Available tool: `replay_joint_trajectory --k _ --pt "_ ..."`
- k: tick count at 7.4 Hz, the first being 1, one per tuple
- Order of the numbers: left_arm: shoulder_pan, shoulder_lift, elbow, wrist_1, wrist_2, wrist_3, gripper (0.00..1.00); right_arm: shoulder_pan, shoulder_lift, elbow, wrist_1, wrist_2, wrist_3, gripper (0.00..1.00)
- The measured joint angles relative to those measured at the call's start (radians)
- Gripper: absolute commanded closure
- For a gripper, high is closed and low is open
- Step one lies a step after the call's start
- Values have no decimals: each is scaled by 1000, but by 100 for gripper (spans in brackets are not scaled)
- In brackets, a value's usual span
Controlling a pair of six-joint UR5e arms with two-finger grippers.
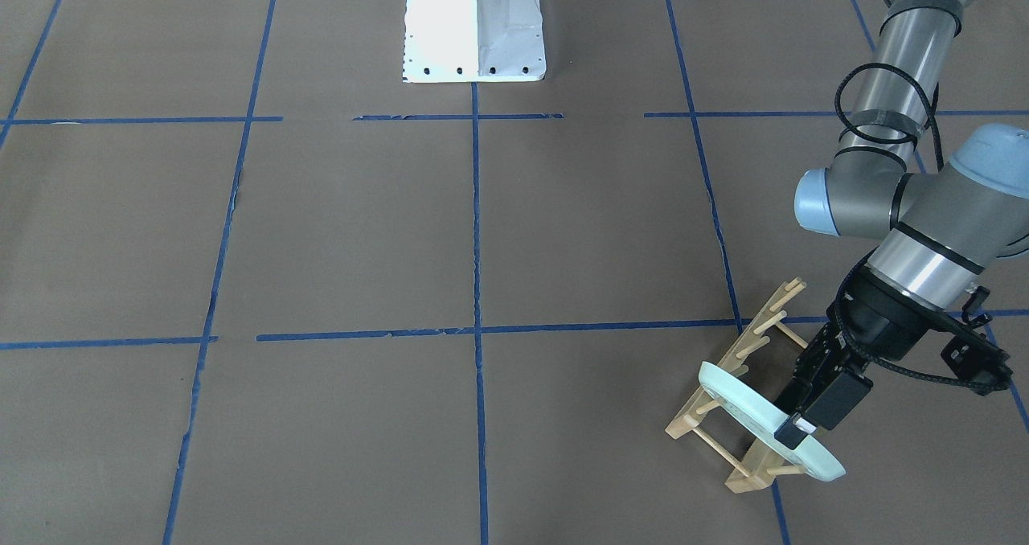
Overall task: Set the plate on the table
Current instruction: 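Reach the left gripper to the pale green plate in the wooden rack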
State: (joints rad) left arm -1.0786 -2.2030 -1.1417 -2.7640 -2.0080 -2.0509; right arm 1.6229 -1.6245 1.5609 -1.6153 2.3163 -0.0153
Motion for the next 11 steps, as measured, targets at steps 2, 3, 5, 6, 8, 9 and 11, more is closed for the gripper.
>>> replay_joint_trajectory --k 2,3,5,6,8,9,11 --pt "-6 -2 1 0 10 -11 38 0 0 1 0 0 0 0" --pt "-13 -3 1 0 12 -12 39 0 0 1 0 0 0 0" --pt "-25 -4 0 0 12 -13 55 0 0 1 0 0 0 0" --pt "-26 -5 0 0 12 -14 78 0 0 1 0 0 0 0" --pt "-26 -7 -1 0 12 -13 100 0 0 1 0 0 0 0" --pt "-26 -7 -8 0 12 -12 100 0 0 1 0 0 0 0" --pt "-52 -7 -56 3 -4 -14 100 0 0 1 0 0 0 0"
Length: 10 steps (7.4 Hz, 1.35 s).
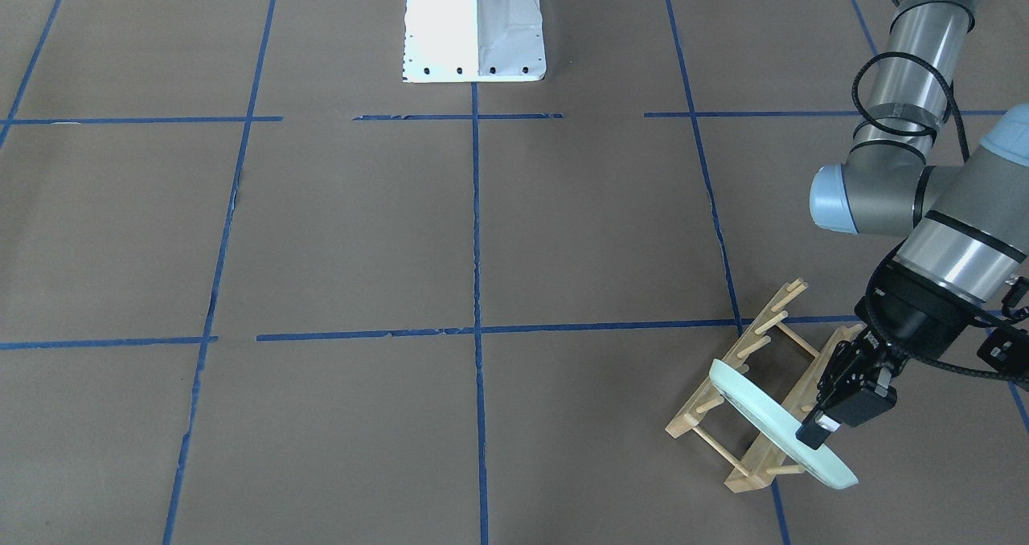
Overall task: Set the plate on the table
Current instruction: 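Grasp the plate rim with the left gripper and lift it from the rack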
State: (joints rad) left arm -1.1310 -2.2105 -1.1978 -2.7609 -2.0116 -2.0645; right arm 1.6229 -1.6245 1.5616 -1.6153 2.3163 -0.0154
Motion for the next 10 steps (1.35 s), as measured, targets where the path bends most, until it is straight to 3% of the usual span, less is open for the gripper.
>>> replay_joint_trajectory --k 2,4,7,8,10 --pt "-67 0 -75 14 -88 -17 100 0 0 0 0 0 0 0" --pt "-92 -8 -178 138 -176 -24 100 0 0 0 0 0 0 0" --pt "-11 -81 -340 582 -230 88 100 0 0 0 0 0 0 0" --pt "71 -131 -376 789 -184 173 100 0 0 0 0 0 0 0" --pt "289 -220 -383 1164 15 322 100 0 0 0 0 0 0 0"
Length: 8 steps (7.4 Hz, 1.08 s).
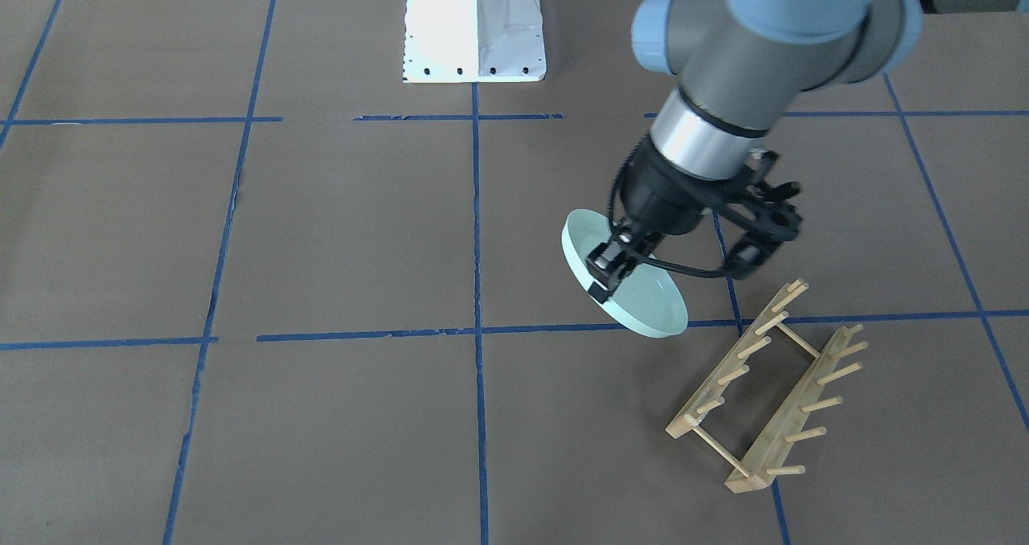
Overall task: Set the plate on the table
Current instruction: 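Carry the plate toward the robot and lower it flat onto the table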
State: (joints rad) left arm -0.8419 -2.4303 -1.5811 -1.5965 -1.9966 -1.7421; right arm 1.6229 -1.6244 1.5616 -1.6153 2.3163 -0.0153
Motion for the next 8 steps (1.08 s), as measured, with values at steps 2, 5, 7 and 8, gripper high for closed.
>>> replay_joint_trajectory --k 2,5,7,8 --pt "187 -34 67 248 140 111 100 0 0 0 0 0 0 0" --pt "335 -18 141 334 217 174 71 0 0 0 0 0 0 0" --pt "371 4 141 330 246 177 19 0 0 0 0 0 0 0" --pt "375 8 137 322 250 177 4 0 0 0 0 0 0 0"
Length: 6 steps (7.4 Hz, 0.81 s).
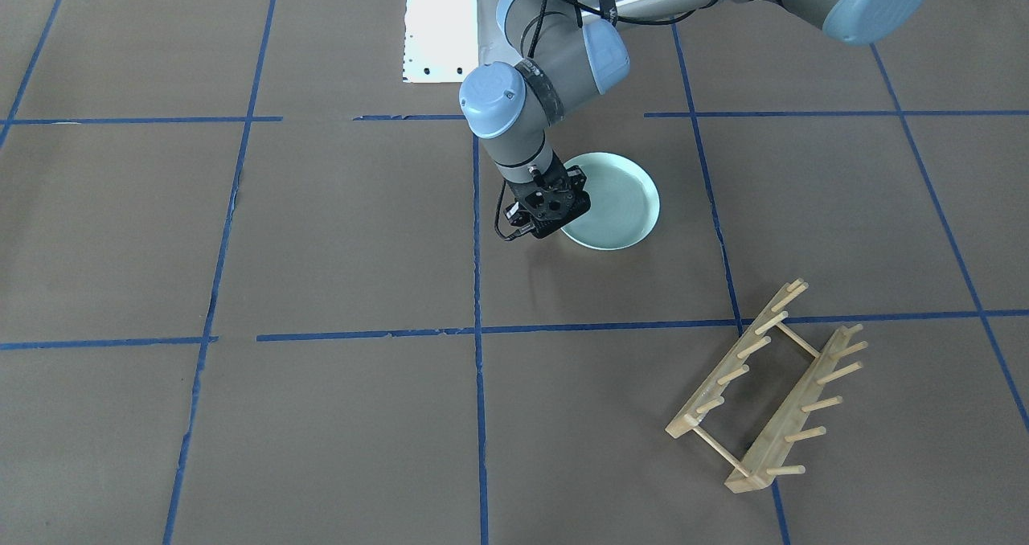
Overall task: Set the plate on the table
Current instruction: 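Carry the plate toward the robot and lower it flat onto the table, then open the left gripper and withdraw it away from the plate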
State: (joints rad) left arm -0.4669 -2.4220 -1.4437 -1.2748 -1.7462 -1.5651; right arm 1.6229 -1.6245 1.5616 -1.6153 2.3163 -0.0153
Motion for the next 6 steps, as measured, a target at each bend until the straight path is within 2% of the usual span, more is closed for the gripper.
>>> replay_joint_trajectory --k 1,2,4,5,6 --pt "0 8 -18 -13 2 0 1 0 0 0 0 0 0 0" --pt "-14 36 -81 -34 2 9 1 0 0 0 0 0 0 0" --pt "-114 145 -302 -96 -15 146 1 0 0 0 0 0 0 0" --pt "-210 184 -364 -120 -76 275 1 0 0 0 0 0 0 0" --pt "-326 220 -389 -132 -179 431 1 0 0 0 0 0 0 0"
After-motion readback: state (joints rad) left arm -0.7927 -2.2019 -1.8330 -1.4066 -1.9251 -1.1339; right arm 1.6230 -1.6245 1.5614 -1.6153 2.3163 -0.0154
